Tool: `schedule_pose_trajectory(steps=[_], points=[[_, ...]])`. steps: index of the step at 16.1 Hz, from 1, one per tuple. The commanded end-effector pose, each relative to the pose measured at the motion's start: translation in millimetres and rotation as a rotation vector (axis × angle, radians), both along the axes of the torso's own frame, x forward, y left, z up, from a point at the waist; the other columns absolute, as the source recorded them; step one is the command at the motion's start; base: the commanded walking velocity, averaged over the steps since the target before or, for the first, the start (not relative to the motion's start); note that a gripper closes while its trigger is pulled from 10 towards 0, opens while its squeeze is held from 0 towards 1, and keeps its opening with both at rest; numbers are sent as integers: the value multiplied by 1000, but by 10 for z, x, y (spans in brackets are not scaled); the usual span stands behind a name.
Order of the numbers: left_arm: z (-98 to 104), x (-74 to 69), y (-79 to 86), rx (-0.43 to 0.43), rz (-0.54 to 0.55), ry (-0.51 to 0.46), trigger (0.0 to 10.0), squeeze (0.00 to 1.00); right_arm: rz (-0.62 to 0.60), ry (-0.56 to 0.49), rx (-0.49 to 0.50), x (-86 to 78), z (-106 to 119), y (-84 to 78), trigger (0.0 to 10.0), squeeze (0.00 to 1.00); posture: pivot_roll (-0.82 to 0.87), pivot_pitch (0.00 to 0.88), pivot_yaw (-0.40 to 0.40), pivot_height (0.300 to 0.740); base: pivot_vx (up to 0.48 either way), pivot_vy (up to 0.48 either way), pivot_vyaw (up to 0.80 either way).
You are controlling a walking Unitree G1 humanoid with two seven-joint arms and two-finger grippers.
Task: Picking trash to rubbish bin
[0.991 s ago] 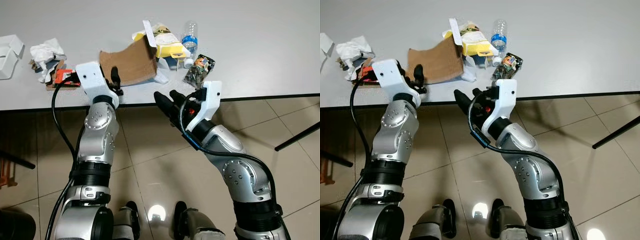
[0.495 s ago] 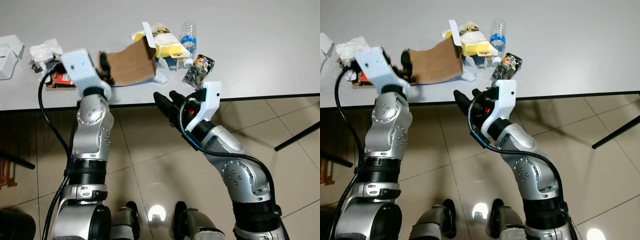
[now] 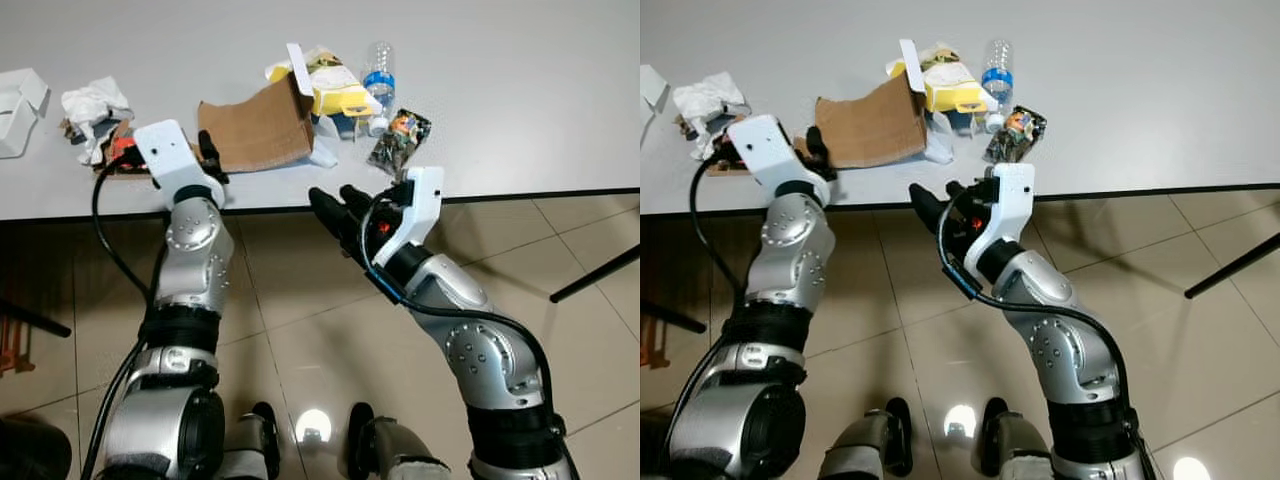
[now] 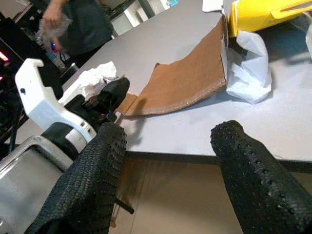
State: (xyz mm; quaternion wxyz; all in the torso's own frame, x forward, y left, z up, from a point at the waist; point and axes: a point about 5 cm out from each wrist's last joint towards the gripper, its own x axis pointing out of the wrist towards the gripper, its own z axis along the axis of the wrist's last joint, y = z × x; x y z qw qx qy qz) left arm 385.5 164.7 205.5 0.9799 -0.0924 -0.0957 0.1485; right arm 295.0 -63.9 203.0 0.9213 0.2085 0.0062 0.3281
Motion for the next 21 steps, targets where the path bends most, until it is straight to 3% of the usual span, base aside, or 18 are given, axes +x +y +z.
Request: schedule_pose_trajectory(steps=[1, 9, 15, 21], points=[[-32, 13, 0, -20, 16, 5, 10000, 0, 13, -4, 10, -45, 19, -4, 10000, 0, -116, 269, -20, 740, 0, 0, 0], [139, 35, 52, -35, 64, -74, 10000, 0, 17, -1, 14, -52, 22, 0, 10000, 0, -116, 273, -22, 740, 0, 0, 0], [64, 41, 28, -40, 71, -57, 10000, 0, 20, 2, 14, -63, 19, 3, 10000, 0, -121, 275, -24, 740, 0, 0, 0], [38, 55, -5, -139, 58, -72, 10000, 0, 23, 2, 13, -71, 19, -2, 10000, 0, -128, 276, -28, 740, 0, 0, 0]])
